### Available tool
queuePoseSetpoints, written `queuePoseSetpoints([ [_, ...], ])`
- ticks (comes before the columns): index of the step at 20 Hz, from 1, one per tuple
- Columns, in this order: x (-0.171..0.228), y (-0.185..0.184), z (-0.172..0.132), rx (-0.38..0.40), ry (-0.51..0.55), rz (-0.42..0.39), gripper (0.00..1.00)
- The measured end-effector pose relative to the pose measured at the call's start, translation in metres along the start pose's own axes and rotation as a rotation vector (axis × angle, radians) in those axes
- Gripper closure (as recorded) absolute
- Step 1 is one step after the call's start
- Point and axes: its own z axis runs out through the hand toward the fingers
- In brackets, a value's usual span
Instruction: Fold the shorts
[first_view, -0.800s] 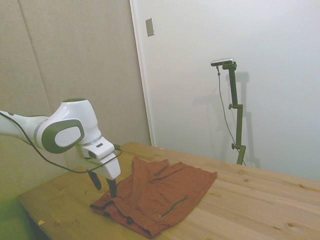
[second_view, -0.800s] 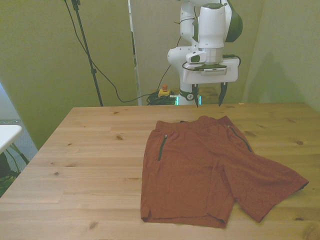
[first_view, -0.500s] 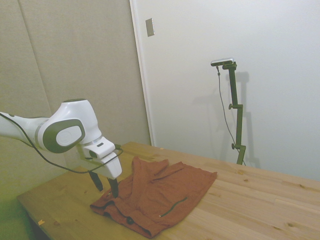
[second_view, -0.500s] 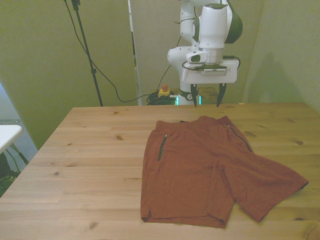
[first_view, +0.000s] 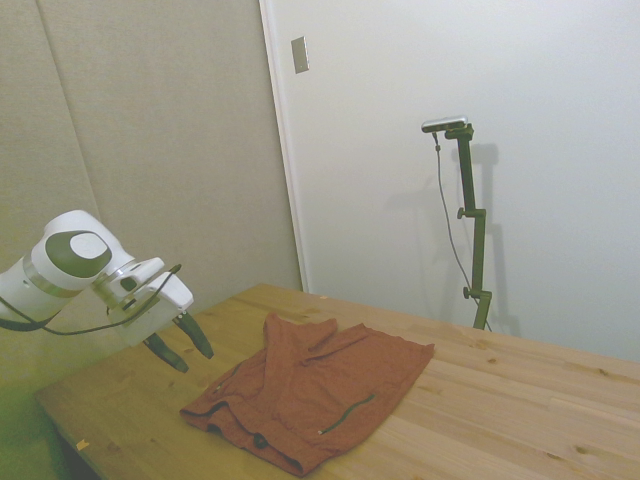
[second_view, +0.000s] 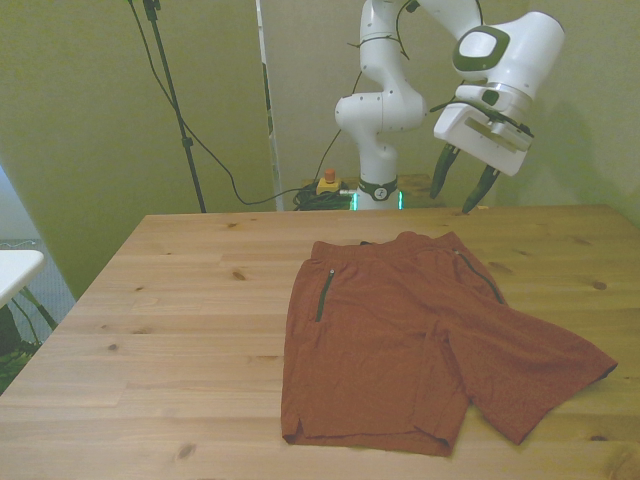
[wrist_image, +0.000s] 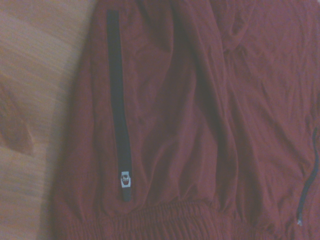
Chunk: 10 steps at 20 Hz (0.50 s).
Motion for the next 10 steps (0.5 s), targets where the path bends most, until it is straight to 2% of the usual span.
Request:
queuePoseSetpoints([
  [5,-0.034,-0.036,0.019,-0.019,0.024,-0.071,0.00],
  [10,-0.049,-0.060,0.029,-0.042,0.052,-0.106,0.00],
])
